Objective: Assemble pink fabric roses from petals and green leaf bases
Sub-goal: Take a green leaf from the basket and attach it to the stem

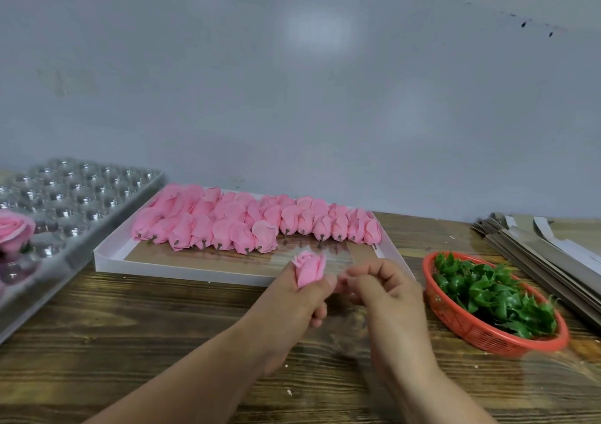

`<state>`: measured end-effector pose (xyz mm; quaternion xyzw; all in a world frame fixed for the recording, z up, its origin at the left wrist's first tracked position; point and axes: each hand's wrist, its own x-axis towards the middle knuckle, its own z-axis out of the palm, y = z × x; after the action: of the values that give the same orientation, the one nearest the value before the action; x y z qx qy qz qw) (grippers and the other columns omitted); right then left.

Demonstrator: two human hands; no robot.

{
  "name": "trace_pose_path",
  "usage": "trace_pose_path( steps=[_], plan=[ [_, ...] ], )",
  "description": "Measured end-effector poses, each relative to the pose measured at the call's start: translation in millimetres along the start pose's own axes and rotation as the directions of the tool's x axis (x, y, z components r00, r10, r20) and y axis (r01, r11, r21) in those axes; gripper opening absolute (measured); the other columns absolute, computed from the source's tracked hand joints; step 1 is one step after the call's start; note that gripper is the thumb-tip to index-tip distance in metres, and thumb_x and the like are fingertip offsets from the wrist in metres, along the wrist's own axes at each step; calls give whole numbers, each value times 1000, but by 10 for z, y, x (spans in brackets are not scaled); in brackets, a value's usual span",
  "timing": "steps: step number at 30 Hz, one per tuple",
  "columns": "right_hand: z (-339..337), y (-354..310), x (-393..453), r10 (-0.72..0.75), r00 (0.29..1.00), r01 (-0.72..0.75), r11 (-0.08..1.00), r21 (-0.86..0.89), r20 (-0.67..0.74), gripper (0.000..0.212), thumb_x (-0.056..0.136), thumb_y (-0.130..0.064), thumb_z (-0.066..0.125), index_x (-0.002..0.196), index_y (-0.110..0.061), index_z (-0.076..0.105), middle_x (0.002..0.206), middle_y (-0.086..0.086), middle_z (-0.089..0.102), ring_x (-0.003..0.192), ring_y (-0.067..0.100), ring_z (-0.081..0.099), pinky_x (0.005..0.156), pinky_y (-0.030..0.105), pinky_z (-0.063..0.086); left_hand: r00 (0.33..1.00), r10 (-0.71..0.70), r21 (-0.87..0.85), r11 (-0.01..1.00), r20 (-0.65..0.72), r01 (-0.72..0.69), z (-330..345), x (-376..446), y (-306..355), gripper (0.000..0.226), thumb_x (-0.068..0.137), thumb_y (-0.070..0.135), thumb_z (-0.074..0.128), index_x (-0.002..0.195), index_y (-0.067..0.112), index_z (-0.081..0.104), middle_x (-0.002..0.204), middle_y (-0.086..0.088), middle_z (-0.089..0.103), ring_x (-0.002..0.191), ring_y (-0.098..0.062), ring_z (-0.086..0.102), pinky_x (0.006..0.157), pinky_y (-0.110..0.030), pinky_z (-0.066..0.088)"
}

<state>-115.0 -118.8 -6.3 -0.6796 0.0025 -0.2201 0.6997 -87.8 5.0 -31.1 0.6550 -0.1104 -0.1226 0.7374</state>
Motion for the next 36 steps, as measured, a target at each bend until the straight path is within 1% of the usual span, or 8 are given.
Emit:
trace_pose_path(
  steps=[3,5,11,17,20,24,31,36],
  plan=[
    [92,125,-106,-76,986,108,969,-221,147,20,72,10,64,76,-9,63,72,10,65,67,17,58,68,40,50,999,23,-116,993,-29,-26,-1,0,25,17,95,27,54,106,17,63,91,-1,73,90,-16,68,83,-35,54],
    [146,172,-172,-110,969,179,929,-324,219,30,67,4,71,82,-21,63,78,-4,66,69,5,59,70,29,52,998,21,-215,976,-52,-31,20,-11,39,15,97,22,51,98,13,63,79,-1,73,77,-11,70,66,-24,55],
    [170,156,-216,-211,965,252,914,-318,158,30,73,-8,73,87,-34,67,80,-5,67,74,14,63,68,42,54,1000,-28,-390,920,5,27,103,-51,69,19,98,20,50,101,7,63,84,-8,71,81,-18,69,77,-34,56],
    [138,101,-154,-74,980,72,997,14,184,36,74,17,63,81,-17,71,62,2,65,60,9,56,57,19,49,994,18,-442,897,107,31,69,-59,87,35,85,29,57,109,5,61,101,-18,66,99,-28,63,99,-46,47],
    [131,95,-149,-66,973,46,994,95,221,29,75,14,66,81,-13,72,68,16,66,66,20,56,61,26,50,984,56,-452,892,170,27,15,-61,95,30,77,34,72,99,14,73,99,-11,71,100,-23,66,92,-37,53],
    [149,83,-164,-9,949,-60,976,208,317,21,65,0,73,83,-10,73,89,24,69,82,26,64,77,33,52,959,102,-466,884,264,34,-97,-30,84,66,54,37,91,110,12,67,104,-13,68,105,-26,63,98,-44,48],
    [115,51,-139,141,846,-388,825,411,515,32,62,7,71,94,5,66,84,23,66,65,24,64,59,29,55,946,118,-333,943,301,-12,-143,-51,139,59,44,46,94,94,21,76,99,-16,62,86,-26,54,74,-35,41],
    [109,102,-107,224,791,-512,752,415,570,36,63,5,64,97,16,58,103,26,66,81,28,64,74,37,53,963,116,-183,981,244,-72,-143,-69,185,47,50,46,90,87,21,77,100,-8,70,91,-21,65,66,-30,52]
  ],
)
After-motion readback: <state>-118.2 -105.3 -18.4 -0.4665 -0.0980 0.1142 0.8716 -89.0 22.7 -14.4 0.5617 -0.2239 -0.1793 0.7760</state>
